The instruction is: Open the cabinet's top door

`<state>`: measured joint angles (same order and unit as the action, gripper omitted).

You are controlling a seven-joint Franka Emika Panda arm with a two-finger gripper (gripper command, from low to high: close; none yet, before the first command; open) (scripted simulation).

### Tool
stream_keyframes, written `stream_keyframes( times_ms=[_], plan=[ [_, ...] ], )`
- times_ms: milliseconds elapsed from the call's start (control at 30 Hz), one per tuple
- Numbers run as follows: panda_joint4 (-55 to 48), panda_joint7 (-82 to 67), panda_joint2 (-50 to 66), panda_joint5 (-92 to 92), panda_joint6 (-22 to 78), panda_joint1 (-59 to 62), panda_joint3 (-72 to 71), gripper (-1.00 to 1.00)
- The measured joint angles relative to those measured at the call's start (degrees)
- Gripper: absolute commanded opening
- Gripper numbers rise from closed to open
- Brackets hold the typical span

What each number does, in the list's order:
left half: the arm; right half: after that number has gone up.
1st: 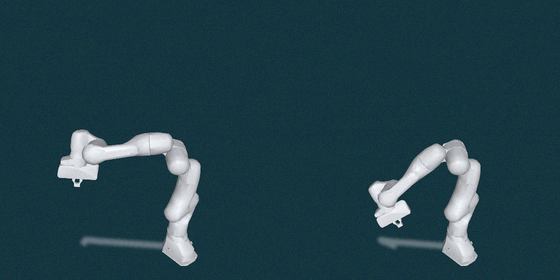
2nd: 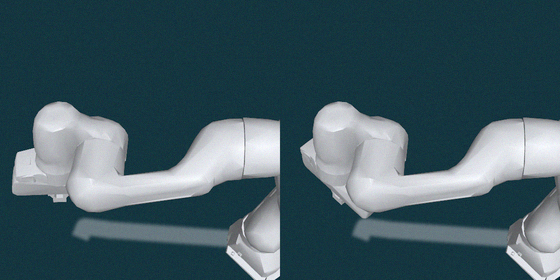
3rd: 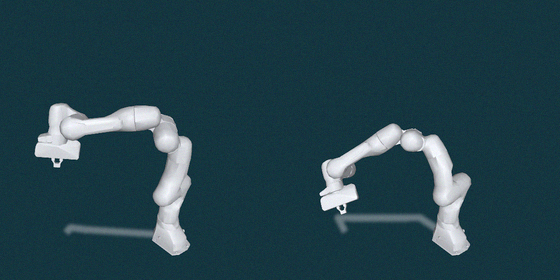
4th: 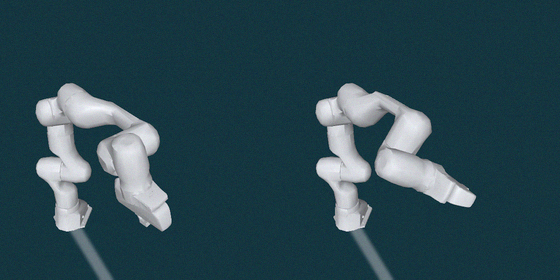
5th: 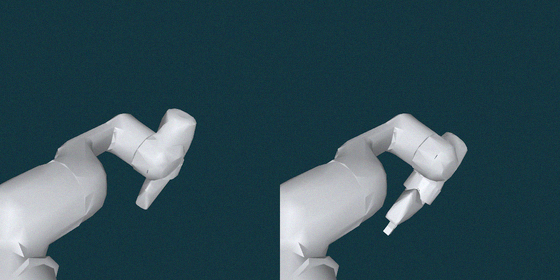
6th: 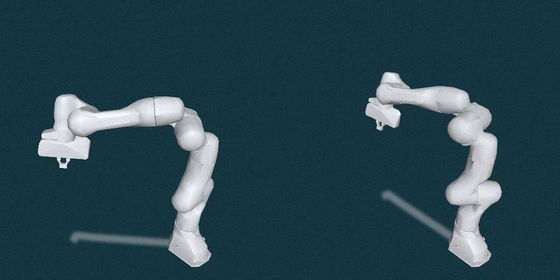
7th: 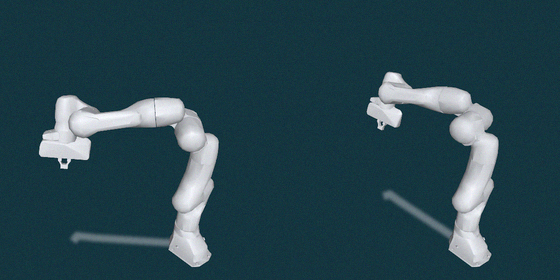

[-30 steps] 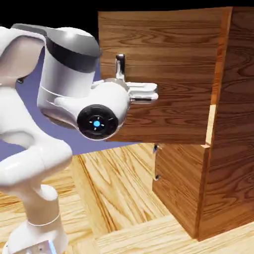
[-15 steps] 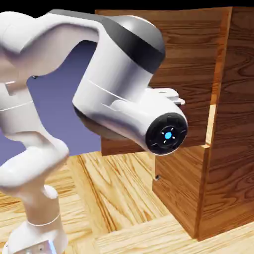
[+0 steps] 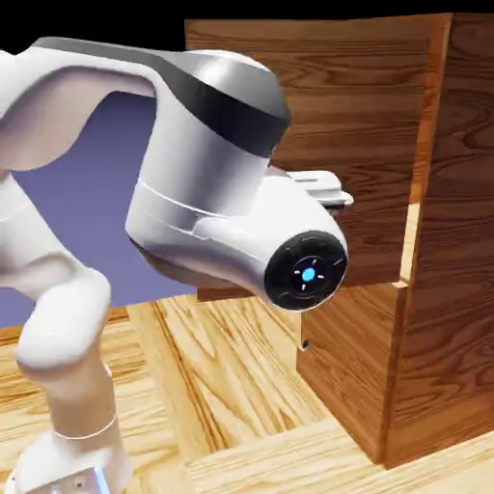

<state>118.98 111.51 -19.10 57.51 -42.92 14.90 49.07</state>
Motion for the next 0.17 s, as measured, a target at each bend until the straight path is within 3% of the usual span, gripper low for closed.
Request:
stream_keyframes(
  times_ms=[133, 167],
  plan=[
    [-6.9, -4.7, 8.3, -0.3, 8.4, -2.6, 4.6, -1.00],
    [-8.4, -5.9, 10.3, -0.3, 10.3, -2.9, 5.5, 1.00]
  ],
)
